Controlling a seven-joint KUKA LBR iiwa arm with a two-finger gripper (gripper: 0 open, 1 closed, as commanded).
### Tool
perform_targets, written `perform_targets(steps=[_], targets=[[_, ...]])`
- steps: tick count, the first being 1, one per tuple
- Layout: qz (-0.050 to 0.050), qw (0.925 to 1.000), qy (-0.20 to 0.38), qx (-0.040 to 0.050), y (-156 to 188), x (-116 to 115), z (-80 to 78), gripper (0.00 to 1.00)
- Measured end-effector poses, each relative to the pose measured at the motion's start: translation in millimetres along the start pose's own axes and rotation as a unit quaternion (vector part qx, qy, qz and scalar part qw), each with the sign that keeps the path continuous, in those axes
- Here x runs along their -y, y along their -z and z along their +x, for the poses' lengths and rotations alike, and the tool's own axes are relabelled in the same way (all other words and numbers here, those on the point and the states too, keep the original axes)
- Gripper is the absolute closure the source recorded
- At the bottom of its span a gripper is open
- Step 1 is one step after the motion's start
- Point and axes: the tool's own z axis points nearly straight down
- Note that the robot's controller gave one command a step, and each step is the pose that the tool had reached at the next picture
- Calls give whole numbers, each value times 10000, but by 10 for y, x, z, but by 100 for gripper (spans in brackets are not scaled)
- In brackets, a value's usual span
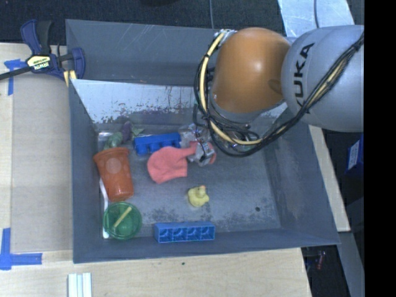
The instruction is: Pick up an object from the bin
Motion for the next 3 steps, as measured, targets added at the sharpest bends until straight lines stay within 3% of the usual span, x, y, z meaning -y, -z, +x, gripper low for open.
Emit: perform_targets(steps=[1,2,3], targets=[[0,9813,1926,-7,-498,595,221,100],[35,9679,2512,62,-983,533,155,100],[9,9683,2498,27,-476,521,174,100]])
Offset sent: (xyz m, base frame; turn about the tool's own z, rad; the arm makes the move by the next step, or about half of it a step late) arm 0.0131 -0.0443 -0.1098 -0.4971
